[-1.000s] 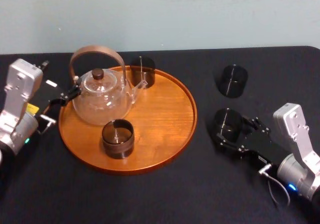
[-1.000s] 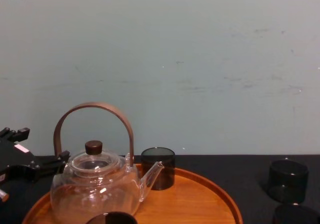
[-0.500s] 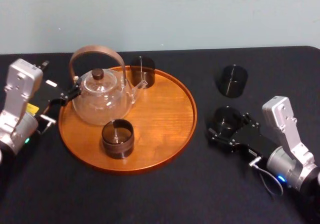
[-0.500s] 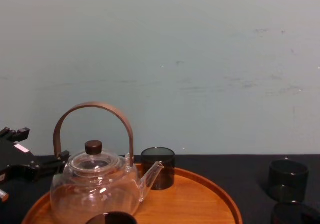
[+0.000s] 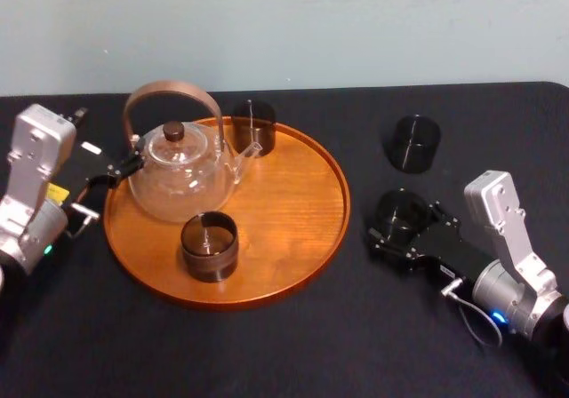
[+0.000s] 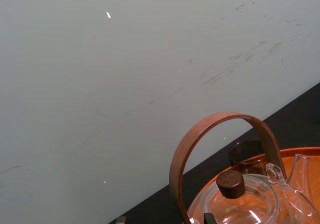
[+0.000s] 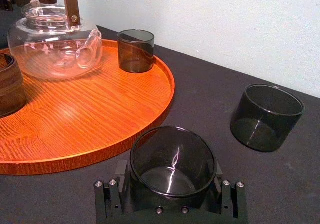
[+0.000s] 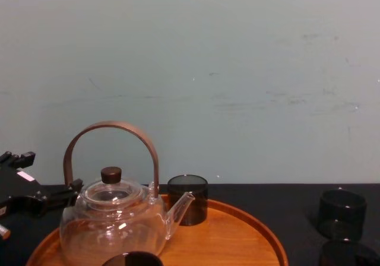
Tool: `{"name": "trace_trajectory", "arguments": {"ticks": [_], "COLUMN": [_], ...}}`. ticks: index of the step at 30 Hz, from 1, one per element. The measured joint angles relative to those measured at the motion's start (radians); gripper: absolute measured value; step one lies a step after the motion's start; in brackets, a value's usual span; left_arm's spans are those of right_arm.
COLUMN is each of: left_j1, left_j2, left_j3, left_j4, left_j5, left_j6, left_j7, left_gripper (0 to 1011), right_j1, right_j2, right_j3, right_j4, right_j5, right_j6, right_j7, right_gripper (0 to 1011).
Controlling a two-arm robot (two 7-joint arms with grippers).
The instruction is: Pick up the glass from the table and place it on the tray.
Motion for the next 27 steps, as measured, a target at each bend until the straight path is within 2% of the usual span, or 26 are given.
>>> {"name": "trace_trajectory", "arguments": {"ticks": [4, 9, 21, 27], "left_j1": [0.000, 0.000, 0.000, 0.000], "left_j2": [0.000, 0.000, 0.000, 0.000], "left_j3": [0.000, 0.000, 0.000, 0.000], "left_j4": [0.000, 0.000, 0.000, 0.000], "left_j5": [0.000, 0.000, 0.000, 0.000], "left_j6": [0.000, 0.000, 0.000, 0.000], "left_j7": [0.000, 0.000, 0.000, 0.000], "left_gripper": [1010, 1010, 1009, 1010], "right_j1": [-0.001, -0.002, -0.003, -0.005], "right_j2": [0.001, 0.001, 0.002, 0.008], "right_j3": [0.000, 0.001, 0.003, 0.008], "right_j4": [-0.002, -0.003, -0.006, -0.040], "right_j5": [0.000, 0.000, 0.002, 0.004], "right_j6": [-0.001, -0.001, -0.004, -0.006], "right_j7": [-0.002, -0.004, -0.001, 0.007], "right_gripper": [993, 908, 908, 908]}}
